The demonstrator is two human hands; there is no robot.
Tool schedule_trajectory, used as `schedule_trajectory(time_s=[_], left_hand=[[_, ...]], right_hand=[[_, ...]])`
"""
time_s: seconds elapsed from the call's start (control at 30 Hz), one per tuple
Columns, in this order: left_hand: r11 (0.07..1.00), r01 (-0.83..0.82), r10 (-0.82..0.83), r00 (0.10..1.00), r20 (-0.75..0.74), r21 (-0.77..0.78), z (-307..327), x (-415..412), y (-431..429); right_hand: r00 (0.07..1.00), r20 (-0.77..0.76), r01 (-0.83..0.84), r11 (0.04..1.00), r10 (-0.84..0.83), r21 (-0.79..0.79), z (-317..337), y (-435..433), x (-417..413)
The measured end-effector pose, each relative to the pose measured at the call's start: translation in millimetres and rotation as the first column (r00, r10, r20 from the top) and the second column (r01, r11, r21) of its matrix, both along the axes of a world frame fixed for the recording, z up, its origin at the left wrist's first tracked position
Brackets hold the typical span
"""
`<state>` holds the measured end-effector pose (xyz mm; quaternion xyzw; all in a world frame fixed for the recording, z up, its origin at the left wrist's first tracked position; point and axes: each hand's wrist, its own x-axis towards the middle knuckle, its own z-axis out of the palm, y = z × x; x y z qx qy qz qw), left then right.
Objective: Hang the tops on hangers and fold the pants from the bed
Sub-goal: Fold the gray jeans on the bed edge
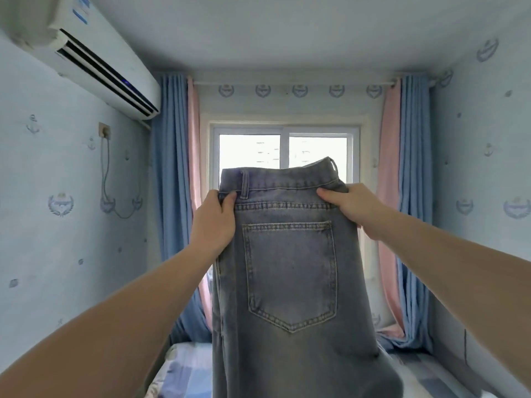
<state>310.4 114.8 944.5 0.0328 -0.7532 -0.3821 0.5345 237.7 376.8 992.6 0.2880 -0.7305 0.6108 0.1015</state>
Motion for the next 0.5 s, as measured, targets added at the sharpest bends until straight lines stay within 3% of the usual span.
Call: schedule_trajectory(time_s=[0.3,0.5], left_hand=[[0.993,-0.029,-0.003,0.961,0.277,0.111,-148.0,-25.0,-67.2],[0.977,-0.056,-0.063,0.848,0.527,0.207,-275.4,-75.2,-141.4]], right_hand=[[0.986,0.160,0.015,0.969,-0.055,0.245,-140.4,-74.4,-58.5],[0.955,0.289,-0.047,0.930,-0.065,0.365,-267.1,-153.1,-125.0]])
